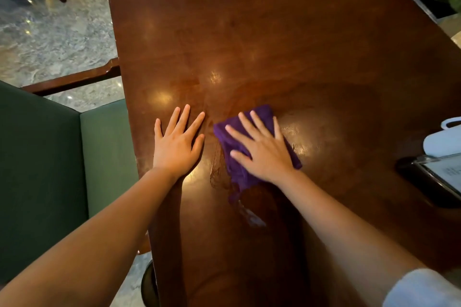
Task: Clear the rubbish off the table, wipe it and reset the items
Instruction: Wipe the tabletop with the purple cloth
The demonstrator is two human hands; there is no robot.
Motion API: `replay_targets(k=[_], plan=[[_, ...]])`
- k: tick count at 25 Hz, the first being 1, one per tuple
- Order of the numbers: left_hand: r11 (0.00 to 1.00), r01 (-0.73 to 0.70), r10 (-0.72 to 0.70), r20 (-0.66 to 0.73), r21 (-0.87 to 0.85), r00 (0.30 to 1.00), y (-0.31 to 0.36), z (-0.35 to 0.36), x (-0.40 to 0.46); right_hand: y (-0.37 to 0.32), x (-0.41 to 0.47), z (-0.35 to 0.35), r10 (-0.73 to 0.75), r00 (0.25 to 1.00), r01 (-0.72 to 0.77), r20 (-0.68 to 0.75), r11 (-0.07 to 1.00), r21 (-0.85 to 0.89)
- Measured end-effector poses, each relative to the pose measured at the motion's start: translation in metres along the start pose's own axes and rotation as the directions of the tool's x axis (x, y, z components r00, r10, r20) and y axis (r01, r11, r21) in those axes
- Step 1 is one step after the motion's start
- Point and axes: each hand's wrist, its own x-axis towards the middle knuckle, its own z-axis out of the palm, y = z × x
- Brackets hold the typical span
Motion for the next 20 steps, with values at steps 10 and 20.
replay_targets(k=[10, 20], plan=[[1.0, -0.014, 0.014, 0.017, 0.004, 1.0, 0.002, -0.006, -0.001, -0.056, -0.144, 0.017, -0.174, 0.983, 0.171, 0.062, 0.984, 0.05], [1.0, -0.015, 0.015, -0.002, 0.011, 1.0, 0.001, -0.003, 0.0, 0.025, -0.05, -0.002, 0.471, 0.878, -0.471, -0.087, 0.882, 0.018]])
